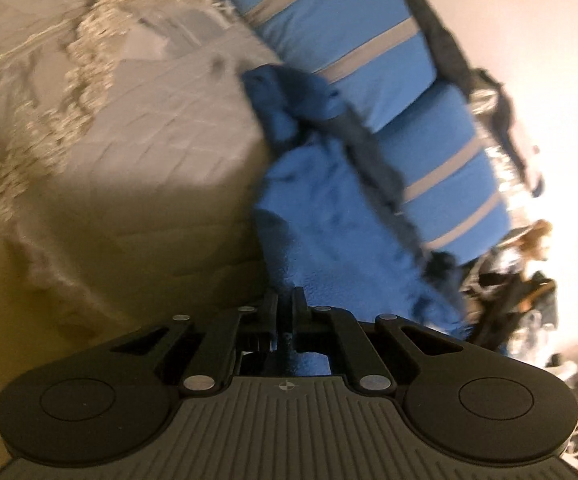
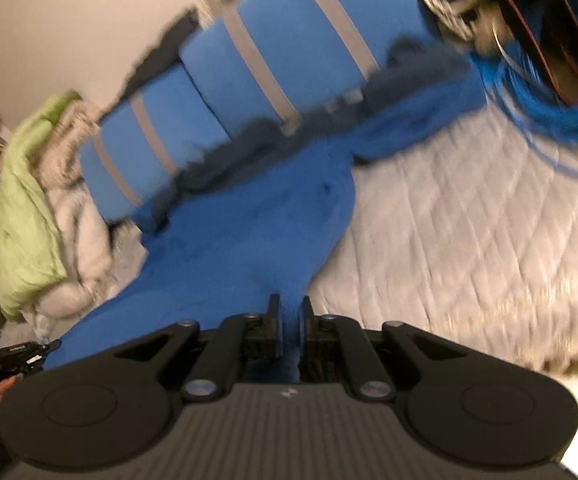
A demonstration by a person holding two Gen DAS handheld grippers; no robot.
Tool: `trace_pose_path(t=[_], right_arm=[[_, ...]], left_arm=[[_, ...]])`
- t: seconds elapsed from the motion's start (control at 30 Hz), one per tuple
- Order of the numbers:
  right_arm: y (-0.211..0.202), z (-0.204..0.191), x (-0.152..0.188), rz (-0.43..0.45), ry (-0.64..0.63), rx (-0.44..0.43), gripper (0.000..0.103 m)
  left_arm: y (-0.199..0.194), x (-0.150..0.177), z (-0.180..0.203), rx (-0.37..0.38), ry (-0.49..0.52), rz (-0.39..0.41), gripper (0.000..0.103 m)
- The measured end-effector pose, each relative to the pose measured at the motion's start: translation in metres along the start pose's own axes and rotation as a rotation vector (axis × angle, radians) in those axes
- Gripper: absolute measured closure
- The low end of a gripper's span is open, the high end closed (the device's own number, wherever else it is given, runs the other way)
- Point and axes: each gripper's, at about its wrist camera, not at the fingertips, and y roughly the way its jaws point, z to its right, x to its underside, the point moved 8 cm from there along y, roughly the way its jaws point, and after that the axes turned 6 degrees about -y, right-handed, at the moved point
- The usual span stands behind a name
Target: Fold clothes
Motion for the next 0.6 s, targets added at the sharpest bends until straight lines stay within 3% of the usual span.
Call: trace_pose_path(t=[0.2, 0.4, 0.6], right_arm=[[0.016, 0.013, 0.024, -0.049, 0.045, -0.003, 0.096], [0.019, 0.012, 0.020, -0.044, -0.002, 0.025, 0.096], [0.010, 0.017, 0.013, -0.030, 0.014, 0.021, 0.097]], left_arm=[[-0.001, 0.003, -0.007, -0.014, 0.054, 0.036, 0.093], [-0.009, 0.009, 0.012, -0.066, 0.214, 0.073, 0.095], [-0.027, 0.006, 0.024, -0.035, 0.200, 0.042, 0.096]])
